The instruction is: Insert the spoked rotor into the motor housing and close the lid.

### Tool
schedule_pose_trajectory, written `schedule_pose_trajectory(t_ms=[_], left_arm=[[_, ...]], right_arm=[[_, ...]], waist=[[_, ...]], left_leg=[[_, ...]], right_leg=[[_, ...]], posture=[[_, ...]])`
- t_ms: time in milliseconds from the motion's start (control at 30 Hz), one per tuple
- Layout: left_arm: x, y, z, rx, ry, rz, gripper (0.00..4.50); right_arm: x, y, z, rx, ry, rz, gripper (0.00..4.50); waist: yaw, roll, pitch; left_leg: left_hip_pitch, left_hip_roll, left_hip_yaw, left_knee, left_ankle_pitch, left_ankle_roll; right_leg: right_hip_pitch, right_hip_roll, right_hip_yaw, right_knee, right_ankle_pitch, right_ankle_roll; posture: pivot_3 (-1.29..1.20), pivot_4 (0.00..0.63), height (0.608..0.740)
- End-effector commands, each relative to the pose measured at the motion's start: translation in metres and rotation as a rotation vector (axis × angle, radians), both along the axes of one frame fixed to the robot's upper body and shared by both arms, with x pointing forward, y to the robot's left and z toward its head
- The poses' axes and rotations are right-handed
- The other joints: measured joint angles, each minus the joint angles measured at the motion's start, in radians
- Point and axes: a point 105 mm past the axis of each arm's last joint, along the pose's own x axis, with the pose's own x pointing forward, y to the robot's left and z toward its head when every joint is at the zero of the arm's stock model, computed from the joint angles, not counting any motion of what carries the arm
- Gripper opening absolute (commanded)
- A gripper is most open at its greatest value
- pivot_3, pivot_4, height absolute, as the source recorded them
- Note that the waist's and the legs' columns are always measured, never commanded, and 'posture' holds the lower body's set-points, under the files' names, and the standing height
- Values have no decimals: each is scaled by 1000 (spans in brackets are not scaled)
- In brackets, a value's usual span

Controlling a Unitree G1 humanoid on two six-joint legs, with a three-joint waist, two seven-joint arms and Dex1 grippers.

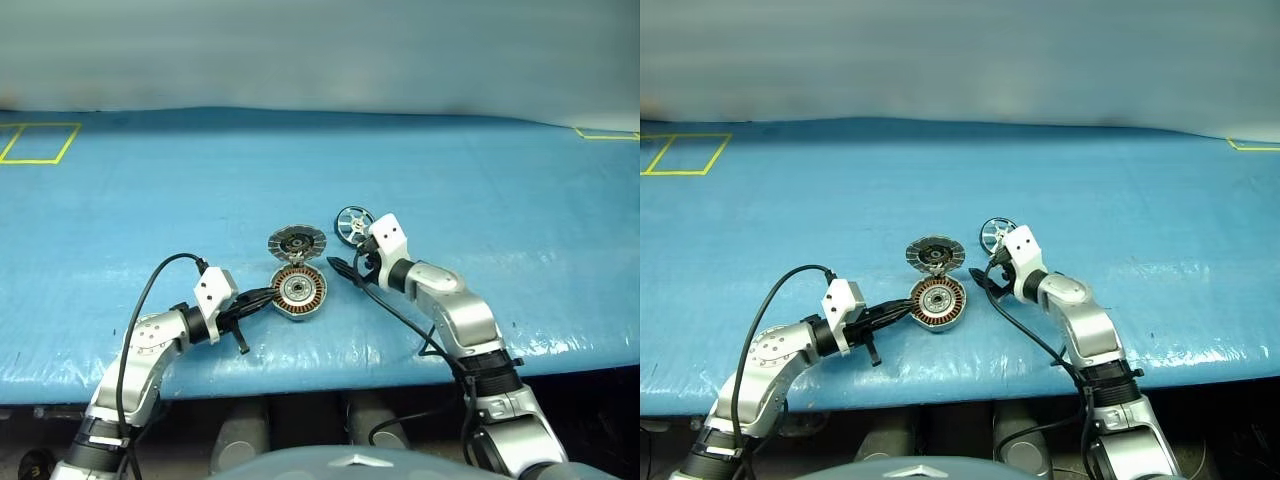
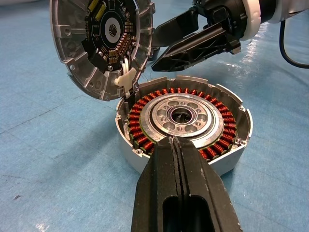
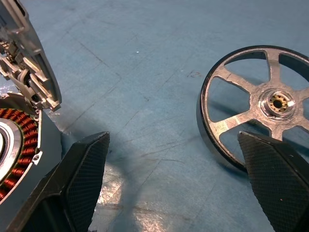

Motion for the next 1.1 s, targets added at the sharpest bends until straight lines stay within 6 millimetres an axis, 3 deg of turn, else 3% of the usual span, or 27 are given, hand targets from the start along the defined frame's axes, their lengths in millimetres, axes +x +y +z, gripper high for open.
schedule_pose_trajectory(t_ms=[33,333,567,767,967,1100], left_arm=[[-1,0,-5,11,12,0,0],[0,1,-6,12,15,6,0],[0,0,-7,15,14,9,0],[-2,-1,-8,19,18,7,0],[-2,-1,-9,23,19,6,0],[-2,-1,-9,26,22,8,0]], right_arm=[[7,-5,24,27,-84,-23,4473],[20,-22,27,-14,-109,-86,4473],[26,-24,39,100,-111,-121,4473],[32,-27,38,133,-97,-154,3019],[34,-29,28,88,-75,-170,1078],[33,-25,23,72,-65,-160,1078]], waist=[[0,0,0],[0,0,0],[0,0,0],[0,1,0],[0,1,1],[0,2,1]], left_leg=[[0,0,0,0,0,0],[0,0,0,0,0,0],[0,0,0,0,0,0],[0,0,0,0,0,0],[0,0,0,0,0,0],[0,0,0,0,0,0]], right_leg=[[0,0,0,0,0,0],[0,0,0,0,0,0],[0,0,0,0,0,0],[0,0,0,0,0,0],[0,0,0,0,0,0],[0,0,0,0,0,0]], posture=[[0,150,740],[0,150,740],[0,150,740],[0,150,740],[0,150,740],[0,150,740]])
